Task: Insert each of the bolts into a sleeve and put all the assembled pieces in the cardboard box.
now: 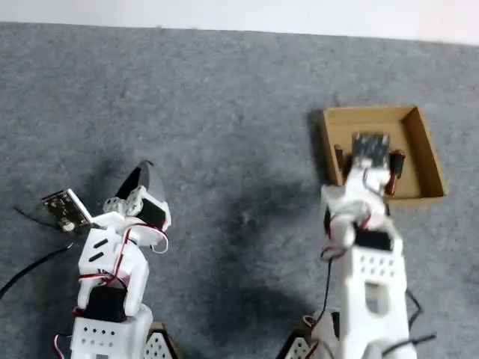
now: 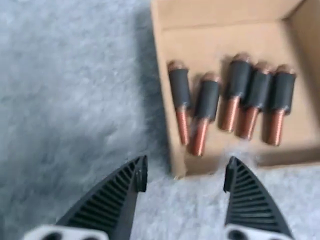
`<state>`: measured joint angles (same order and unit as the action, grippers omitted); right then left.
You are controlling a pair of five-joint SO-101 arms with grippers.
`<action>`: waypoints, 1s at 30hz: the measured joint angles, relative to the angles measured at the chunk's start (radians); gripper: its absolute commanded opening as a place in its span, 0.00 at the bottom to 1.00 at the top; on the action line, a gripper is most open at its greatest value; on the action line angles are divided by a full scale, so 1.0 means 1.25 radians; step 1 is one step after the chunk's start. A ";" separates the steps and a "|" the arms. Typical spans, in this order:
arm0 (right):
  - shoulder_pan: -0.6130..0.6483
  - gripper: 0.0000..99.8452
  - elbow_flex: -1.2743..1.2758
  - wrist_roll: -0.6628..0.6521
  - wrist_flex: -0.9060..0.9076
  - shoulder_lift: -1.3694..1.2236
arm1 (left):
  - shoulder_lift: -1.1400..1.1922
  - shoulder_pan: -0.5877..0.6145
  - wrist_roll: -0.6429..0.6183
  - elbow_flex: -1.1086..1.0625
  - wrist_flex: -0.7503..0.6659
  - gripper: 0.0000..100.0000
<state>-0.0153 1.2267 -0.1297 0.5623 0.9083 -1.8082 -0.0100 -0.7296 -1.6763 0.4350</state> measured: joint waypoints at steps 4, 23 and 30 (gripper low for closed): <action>0.012 0.22 0.102 0.000 -0.002 0.130 | 0.000 0.000 0.000 0.000 0.000 0.01; 0.020 0.22 0.357 0.001 -0.002 0.617 | 0.000 -0.214 0.242 0.000 0.145 0.01; 0.052 0.22 0.358 0.001 0.054 0.660 | 0.000 -0.214 0.242 0.000 0.205 0.01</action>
<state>0.0491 1.6747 -0.1281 0.6299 1.7338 -1.8082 -0.2770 -0.4273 -1.6763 0.6912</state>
